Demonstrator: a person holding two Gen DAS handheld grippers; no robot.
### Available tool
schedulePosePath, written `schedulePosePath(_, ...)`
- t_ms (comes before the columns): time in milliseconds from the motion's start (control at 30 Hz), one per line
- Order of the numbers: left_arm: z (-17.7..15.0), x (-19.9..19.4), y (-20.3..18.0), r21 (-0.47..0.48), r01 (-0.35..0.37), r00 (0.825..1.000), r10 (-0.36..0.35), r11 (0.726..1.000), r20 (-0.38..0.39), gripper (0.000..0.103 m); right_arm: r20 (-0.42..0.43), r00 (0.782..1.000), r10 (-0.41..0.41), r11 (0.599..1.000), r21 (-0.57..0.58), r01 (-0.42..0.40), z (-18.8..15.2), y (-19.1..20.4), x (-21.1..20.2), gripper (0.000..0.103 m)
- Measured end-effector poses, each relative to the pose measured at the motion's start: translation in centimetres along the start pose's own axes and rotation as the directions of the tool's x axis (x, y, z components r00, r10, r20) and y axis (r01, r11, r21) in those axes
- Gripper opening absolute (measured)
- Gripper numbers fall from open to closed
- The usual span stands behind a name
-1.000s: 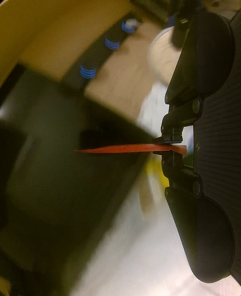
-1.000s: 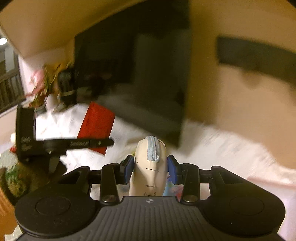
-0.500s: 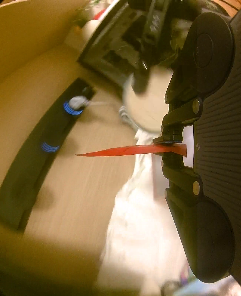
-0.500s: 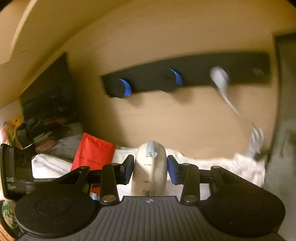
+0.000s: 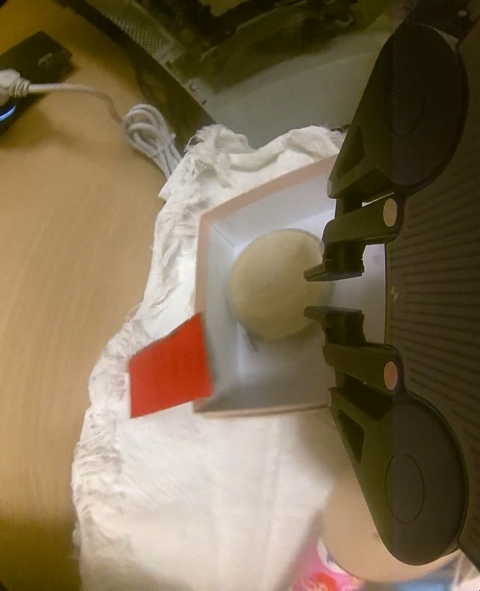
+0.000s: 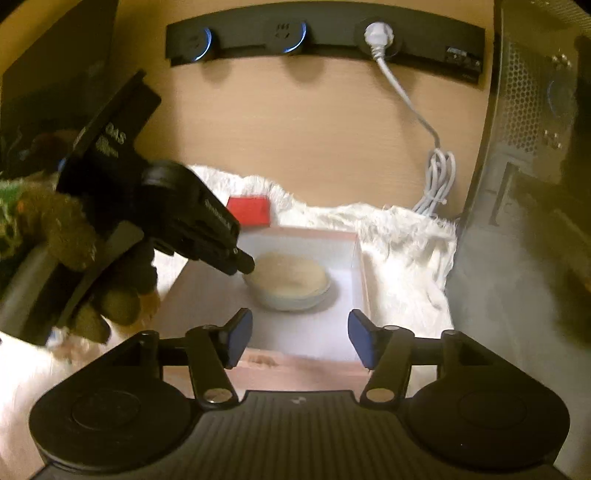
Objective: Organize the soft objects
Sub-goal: 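Carry both items to the pink box and open both tools to drop them inside, then regrasp the red card with the right tool and lay it on the puff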
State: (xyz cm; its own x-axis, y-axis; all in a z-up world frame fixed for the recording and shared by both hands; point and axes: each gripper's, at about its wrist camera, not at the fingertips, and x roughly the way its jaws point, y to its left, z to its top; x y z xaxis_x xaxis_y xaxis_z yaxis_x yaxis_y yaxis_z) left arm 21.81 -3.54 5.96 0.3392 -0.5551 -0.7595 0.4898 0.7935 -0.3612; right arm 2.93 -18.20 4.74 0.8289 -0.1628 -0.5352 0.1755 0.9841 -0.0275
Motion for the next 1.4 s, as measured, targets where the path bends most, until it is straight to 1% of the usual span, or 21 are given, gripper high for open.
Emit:
schedulePosePath(33,-0.4,-0.7,0.1,0.005,0.006,1.000,-0.007,1.000,0.007,0.016,-0.009,1.000,0.005,1.000,0.004,-0.005,0.0,-0.1,0.3,0.059)
schedulePosePath(100,-0.6,-1.7,-2.1,0.008,0.050,0.998,-0.050,0.999,0.029,0.016,-0.017,1.000,0.014,1.000,0.017,-0.014,-0.4,-0.2,0.4,0.059)
schedulePosePath(133,-1.1,-2.7,-1.9,0.004,0.072,0.996,-0.072,0.997,0.050,0.016,-0.014,1.000,0.017,1.000,0.020,-0.016,-0.3,-0.1,0.6,0.059)
schedulePosePath(200,-1.4,-3.8,-3.1,0.007,0.079,0.991,-0.079,0.997,0.110,0.016,0.011,1.000,0.005,1.000,0.013,-0.005,-0.1,0.2,0.5,0.060)
schedulePosePath(267,-2.6,-6.1,-2.6,0.017,0.055,0.983,-0.057,0.998,0.176,0.016,0.046,0.999,-0.006,1.000,0.016,0.006,0.8,0.4,0.8,0.067)
schedulePosePath(300,-3.3,-7.3,-2.3,0.026,0.038,0.977,-0.042,0.999,0.207,0.016,0.054,0.999,-0.002,1.000,0.022,0.000,1.6,0.4,1.2,0.067)
schedulePosePath(400,-5.2,-9.9,-0.9,0.043,-0.036,0.967,0.024,0.998,0.255,0.016,0.045,0.997,0.055,0.994,0.091,-0.059,4.7,0.3,3.0,0.070)
schedulePosePath(467,-6.3,-11.3,0.5,0.024,-0.074,0.961,0.065,0.997,0.270,0.016,0.012,0.996,0.091,0.984,0.153,-0.092,6.9,0.2,4.9,0.074)
schedulePosePath(567,-7.9,-13.3,3.6,-0.066,-0.094,0.954,0.109,0.993,0.279,0.016,-0.052,0.990,0.128,0.975,0.188,-0.116,10.2,1.1,8.5,0.079)
schedulePosePath(667,-9.0,-14.7,6.0,-0.120,-0.105,0.952,0.134,0.987,0.276,0.016,-0.125,0.980,0.154,0.981,0.139,-0.136,13.1,3.3,12.6,0.079)
schedulePosePath(733,-9.6,-15.7,7.4,-0.131,-0.118,0.949,0.151,0.984,0.278,0.016,-0.147,0.983,0.106,0.993,0.063,-0.098,14.9,4.7,15.6,0.079)
schedulePosePath(800,-10.2,-16.6,8.7,-0.132,-0.134,0.943,0.167,0.982,0.289,0.016,-0.181,0.980,0.083,0.997,0.026,-0.079,16.0,5.3,18.5,0.079)
schedulePosePath(867,-10.7,-17.5,9.8,-0.144,-0.150,0.935,0.188,0.978,0.302,0.016,-0.227,0.969,0.099,0.995,0.026,-0.095,16.6,5.2,20.8,0.079)
schedulePosePath(967,-11.4,-18.3,12.0,-0.198,-0.151,0.930,0.207,0.968,0.302,0.016,-0.300,0.948,0.106,0.994,0.043,-0.098,16.9,4.8,23.9,0.079)
schedulePosePath(1067,-11.4,-18.1,13.3,-0.227,-0.162,0.930,0.226,0.960,0.291,0.016,-0.365,0.926,0.098,0.994,0.079,-0.074,16.5,4.2,26.5,0.079)
schedulePosePath(1100,-11.4,-17.9,13.5,-0.231,-0.162,0.930,0.226,0.959,0.288,0.016,-0.379,0.919,0.106,0.993,0.095,-0.075,16.3,4.1,27.0,0.079)
schedulePosePath(1200,-11.1,-17.3,13.7,-0.223,-0.147,0.938,0.207,0.964,0.278,0.016,-0.411,0.904,0.117,0.991,0.115,-0.076,15.7,4.2,28.1,0.079)
schedulePosePath(1233,-11.0,-17.1,13.7,-0.217,-0.143,0.941,0.201,0.966,0.274,0.016,-0.417,0.902,0.111,0.992,0.108,-0.072,15.6,4.4,28.2,0.072)
schedulePosePath(1267,-10.9,-16.8,13.7,-0.213,-0.139,0.944,0.194,0.967,0.268,0.016,-0.410,0.907,0.099,0.993,0.096,-0.064,15.5,4.6,28.1,0.059)
schedulePosePath(1333,-11.0,-16.6,13.7,-0.215,-0.134,0.946,0.189,0.967,0.263,0.016,-0.392,0.915,0.097,0.994,0.089,-0.067,15.7,4.6,27.5,0.055)
schedulePosePath(1400,-10.9,-16.3,13.8,-0.216,-0.130,0.948,0.185,0.968,0.260,0.016,-0.357,0.927,0.114,0.992,0.096,-0.085,16.0,4.4,26.2,0.053)
